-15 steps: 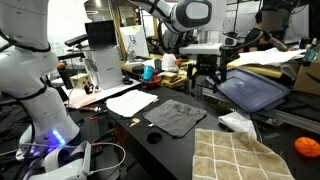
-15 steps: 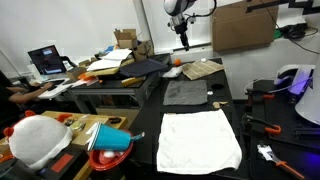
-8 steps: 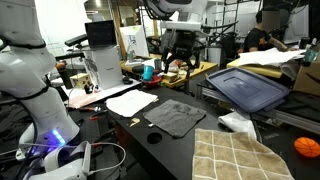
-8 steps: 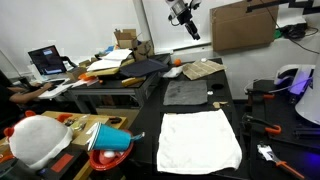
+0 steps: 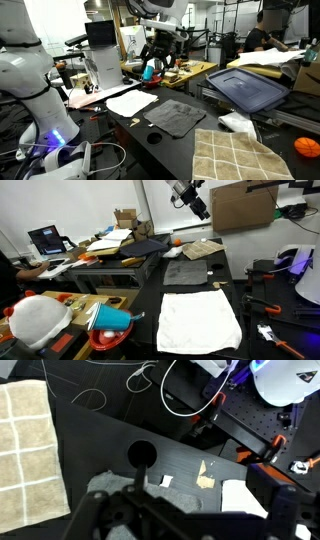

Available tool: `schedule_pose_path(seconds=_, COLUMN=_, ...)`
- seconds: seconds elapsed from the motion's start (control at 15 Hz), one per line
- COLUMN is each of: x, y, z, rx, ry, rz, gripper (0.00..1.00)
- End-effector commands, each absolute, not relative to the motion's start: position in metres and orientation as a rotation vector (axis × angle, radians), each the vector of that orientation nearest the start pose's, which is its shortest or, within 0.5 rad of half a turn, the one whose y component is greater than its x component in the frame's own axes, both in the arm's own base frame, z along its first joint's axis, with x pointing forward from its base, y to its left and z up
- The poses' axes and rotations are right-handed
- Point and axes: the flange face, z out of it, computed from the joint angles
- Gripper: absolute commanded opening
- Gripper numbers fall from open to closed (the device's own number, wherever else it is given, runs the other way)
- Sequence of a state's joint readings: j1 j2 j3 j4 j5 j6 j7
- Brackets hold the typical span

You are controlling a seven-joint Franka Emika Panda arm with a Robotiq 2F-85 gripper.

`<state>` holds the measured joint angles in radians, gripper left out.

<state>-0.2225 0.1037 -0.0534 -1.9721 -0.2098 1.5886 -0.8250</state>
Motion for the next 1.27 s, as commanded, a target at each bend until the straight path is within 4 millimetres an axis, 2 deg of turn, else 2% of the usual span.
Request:
schedule_pose_path(seconds=0.0, x=0.464, y=-0.142, z=0.396, rx=-2.780, ry=-0.840, rz=0.829, gripper=1.00)
schedule_pose_path(seconds=0.33, x=0.432, y=-0.136, z=0.416, rx=-2.734, ry=-0.783, rz=0.842, gripper=1.00)
schedule_pose_path(seconds=0.6, x=0.417, y=-0.140, z=0.431, rx=-2.748, ry=-0.753, rz=0.834, gripper=1.00)
schedule_pose_path(seconds=0.8, x=0.413, y=-0.142, z=0.437, rx=-2.774, ry=-0.712, rz=0.800, gripper=1.00)
schedule_pose_path(seconds=0.87, x=0.424, y=-0.148, z=0.431, rx=-2.755, ry=-0.770, rz=0.826, gripper=1.00)
schedule_pose_path(seconds=1.2, x=0.421, y=-0.148, z=0.433, rx=-2.766, ry=-0.748, rz=0.823, gripper=1.00)
